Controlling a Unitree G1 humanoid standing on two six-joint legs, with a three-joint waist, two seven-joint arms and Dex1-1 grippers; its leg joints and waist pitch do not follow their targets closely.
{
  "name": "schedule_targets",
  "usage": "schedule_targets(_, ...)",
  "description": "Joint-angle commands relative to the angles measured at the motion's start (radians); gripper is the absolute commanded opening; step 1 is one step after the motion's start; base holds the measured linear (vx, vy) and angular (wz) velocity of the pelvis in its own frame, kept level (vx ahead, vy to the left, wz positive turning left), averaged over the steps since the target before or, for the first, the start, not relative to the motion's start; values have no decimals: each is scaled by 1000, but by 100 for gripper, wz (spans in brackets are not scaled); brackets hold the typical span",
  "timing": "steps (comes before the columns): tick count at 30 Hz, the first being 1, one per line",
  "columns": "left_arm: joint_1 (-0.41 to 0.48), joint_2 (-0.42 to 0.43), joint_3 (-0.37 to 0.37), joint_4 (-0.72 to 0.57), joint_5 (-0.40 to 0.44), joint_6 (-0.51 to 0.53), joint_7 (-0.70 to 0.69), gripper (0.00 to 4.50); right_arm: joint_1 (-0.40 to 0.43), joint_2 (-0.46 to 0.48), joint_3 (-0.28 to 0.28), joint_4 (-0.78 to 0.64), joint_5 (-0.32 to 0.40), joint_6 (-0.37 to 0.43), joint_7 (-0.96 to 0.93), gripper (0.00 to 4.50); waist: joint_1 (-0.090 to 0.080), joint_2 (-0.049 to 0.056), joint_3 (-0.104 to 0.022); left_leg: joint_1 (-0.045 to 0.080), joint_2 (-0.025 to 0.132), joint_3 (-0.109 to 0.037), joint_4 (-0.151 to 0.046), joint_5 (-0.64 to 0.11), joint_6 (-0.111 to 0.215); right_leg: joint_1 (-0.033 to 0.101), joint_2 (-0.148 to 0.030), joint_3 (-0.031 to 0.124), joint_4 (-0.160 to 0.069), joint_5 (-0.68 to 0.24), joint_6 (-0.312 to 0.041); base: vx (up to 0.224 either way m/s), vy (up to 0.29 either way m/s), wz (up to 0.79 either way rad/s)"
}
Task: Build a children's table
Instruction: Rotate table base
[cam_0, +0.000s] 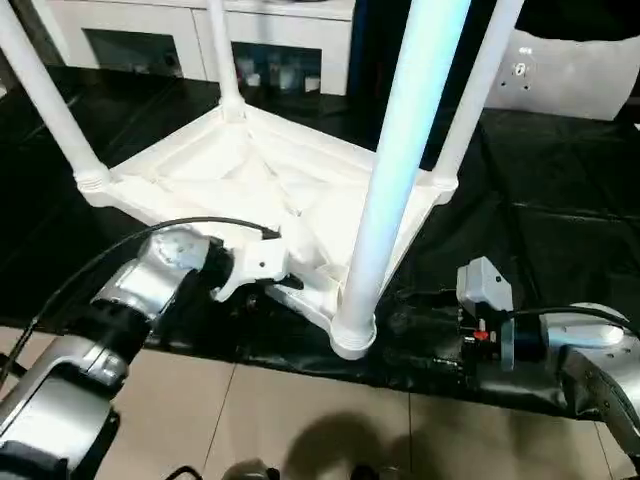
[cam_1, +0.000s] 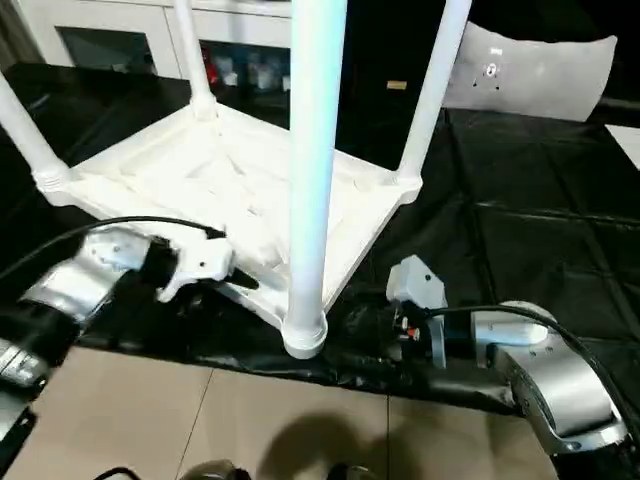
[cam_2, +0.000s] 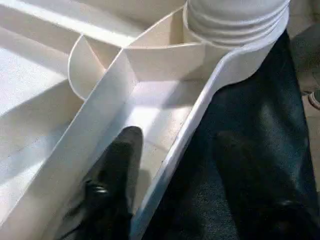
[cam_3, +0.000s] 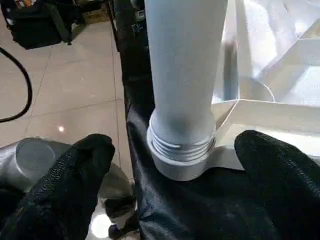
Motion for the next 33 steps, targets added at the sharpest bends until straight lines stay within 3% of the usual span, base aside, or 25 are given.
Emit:
schedule_targets(1, -43, -21, -12, 69, 29, -51, -5, 219, 8, -15, -3, -29, 13, 16, 5, 450, 5, -2, -90, 4, 113, -55, -74, -44, 62, 63, -143, 89, -79, -319, 28, 0, 0, 0)
schedule_targets(7, -92, -57, -27, 170, 64, -102, -14, 177, 21, -22, -3, -49, 20, 32, 7, 450, 15, -2, -89, 6, 116, -55, -77, -58, 51, 64, -146, 87, -84, -346, 40, 0, 0, 0)
schedule_targets(10, -113, -63, -40, 188, 77, -90, -37, 164, 23, -26, -4, -53, 24, 37, 8, 450, 17, -3, -88, 5, 108, -51, -77, -62, 49, 65, -144, 85, -90, -375, 54, 0, 0, 0)
schedule_targets(14, -148, -77, -83, 226, 124, 7, -117, 126, 27, -31, 1, -57, 24, 37, 7, 450, 16, -2, -89, 6, 111, -52, -77, -63, 50, 64, -143, 84, -90, -381, 63, 0, 0, 0)
schedule_targets(19, -200, -99, -102, 285, 177, 52, -101, 78, 17, -28, -8, -52, 17, 35, -7, 450, 15, 0, -91, 1, 101, -50, -75, -55, 57, 68, -140, 80, -94, -388, 90, 0, 0, 0)
schedule_targets(22, -227, -118, -87, 312, 182, 62, -52, 61, 12, -25, -16, -47, 16, 33, -15, 450, 12, -3, -90, 2, 98, -49, -75, -60, 59, 67, -135, 74, -102, -409, 110, 0, 0, 0)
schedule_targets(25, -238, -157, -20, 311, 131, 187, 10, 47, 15, -25, -22, -45, 13, 29, -21, 450, 10, -1, -90, 6, 97, -47, -73, -71, 53, 65, -135, 70, -108, -438, 116, 0, 0, 0)
schedule_targets(29, -229, -179, 25, 309, 115, 281, 79, 40, 16, -22, -21, -42, 10, 24, -30, 450, 1, -2, -95, -5, 104, -57, -73, -56, 66, 72, -138, 67, -99, -390, 101, 0, 0, 0)
schedule_targets(33, -187, -184, 64, 265, 97, 359, 123, 26, 7, -16, -28, -33, 10, 22, -42, 450, -16, -5, -96, -12, 86, -47, -68, -40, 80, 75, -132, 67, -100, -376, 96, 0, 0, 0)
